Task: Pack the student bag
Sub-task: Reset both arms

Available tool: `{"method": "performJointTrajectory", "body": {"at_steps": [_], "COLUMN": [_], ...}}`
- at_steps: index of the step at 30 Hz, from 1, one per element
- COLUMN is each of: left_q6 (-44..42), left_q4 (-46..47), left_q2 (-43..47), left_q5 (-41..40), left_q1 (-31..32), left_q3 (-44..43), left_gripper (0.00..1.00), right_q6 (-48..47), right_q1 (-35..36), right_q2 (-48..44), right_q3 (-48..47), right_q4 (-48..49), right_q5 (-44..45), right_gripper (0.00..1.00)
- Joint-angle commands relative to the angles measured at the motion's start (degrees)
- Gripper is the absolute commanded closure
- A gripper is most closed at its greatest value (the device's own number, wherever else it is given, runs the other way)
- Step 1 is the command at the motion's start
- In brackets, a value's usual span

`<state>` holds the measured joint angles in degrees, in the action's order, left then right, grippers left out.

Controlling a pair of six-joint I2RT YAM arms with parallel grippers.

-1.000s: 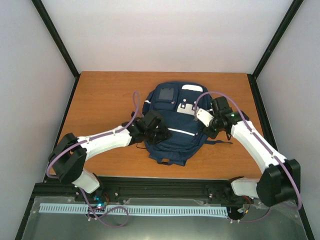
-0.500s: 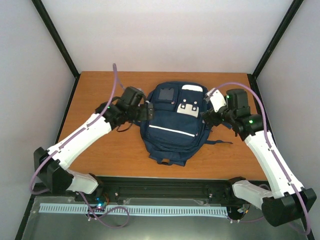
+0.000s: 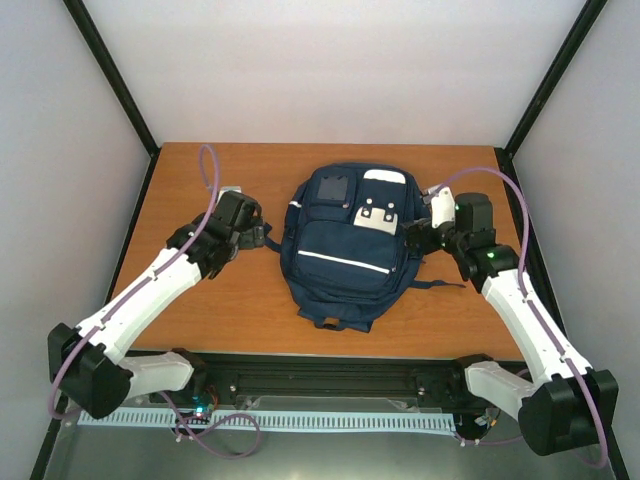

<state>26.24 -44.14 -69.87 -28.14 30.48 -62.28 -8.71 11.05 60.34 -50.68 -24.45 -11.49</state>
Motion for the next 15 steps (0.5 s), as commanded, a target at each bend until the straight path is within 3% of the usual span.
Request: {"method": "performJointTrajectory", "body": {"at_steps": [1,6,15], "left_q6": [-0.6,-1.1,-2.6], "left_q4": [5.1,5.3,6.8], "left_q2": [4.0,4.9,8.4], "left_q5": [-8.8,-12.8,-8.0], "left_q1": [-1.1,-1.1,-1.1], "left_q3": [2.2,4.1,5.5], "left_gripper": [0.0,0.0,0.0], "right_q6": [4.3,5.0,4.0], "right_q1": [-0.3,-0.3,-0.4], "right_q2": [0.3,-1.4,-7.4], "right_q3": [1.3,1.6,4.5], "right_q4": [5.3,5.8,7.9], "right_q5": [2.2,6.5,6.8], "right_gripper": [0.0,0.0,0.0]}}
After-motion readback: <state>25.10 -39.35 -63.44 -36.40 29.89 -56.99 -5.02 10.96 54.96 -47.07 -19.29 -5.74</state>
